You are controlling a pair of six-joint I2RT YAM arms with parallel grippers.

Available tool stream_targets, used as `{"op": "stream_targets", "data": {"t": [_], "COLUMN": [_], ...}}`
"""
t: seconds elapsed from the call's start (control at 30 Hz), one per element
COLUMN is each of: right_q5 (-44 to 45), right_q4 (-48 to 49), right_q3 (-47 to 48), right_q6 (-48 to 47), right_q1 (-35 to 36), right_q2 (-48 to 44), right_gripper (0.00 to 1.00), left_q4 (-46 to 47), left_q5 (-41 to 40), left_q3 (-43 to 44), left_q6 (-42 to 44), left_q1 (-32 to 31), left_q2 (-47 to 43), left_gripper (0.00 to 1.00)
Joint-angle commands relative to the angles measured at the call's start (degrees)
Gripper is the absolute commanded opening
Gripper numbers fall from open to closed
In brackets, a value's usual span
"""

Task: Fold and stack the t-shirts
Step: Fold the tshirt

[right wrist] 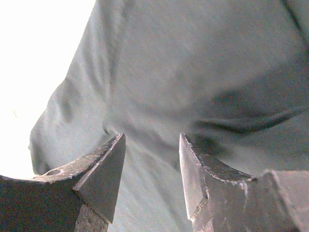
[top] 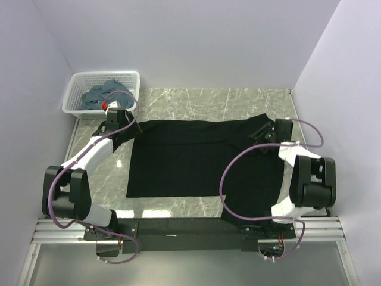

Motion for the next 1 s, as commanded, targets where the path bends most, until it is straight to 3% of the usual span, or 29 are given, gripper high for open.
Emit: {"op": "stream_targets", "data": {"t": [0.0,0.13,0.23,0.53,0.97], "right_q5": [1.0,0.9,1.2,8.9,12.3], "right_q4": [3.4,-0.3,-3.3,-12.8,-10.1], "right_q3": [5.7,12.7,14.1,3.5,-8.2], "right_q6": [1.6,1.6,-0.3,-6.1,0.6], "right_q1": [0.9,0.9,1.3,2.5,2.9], "right_q2": [4.0,10.9,9.0,-7.8,-11.5], "right_gripper": [0.55,0.55,0.55,0.55,0.54], "left_q4": [1.0,0.9,0.7,0.3,0.0], "left_q5": [-0.4,-0.1,-0.1,0.8,-0.9], "left_q3": [0.5,0.7,0.9,2.1,1.4], "left_q6": [1.1,1.0,1.1,1.0,1.8], "left_q1": [-0.3,-0.3,-0.3,-0.3,-0.3], "left_q2": [-1.2,-1.1,-1.2,-3.0,-7.3], "left_gripper": [0.75,0.75,0.75,0.77,0.78]}}
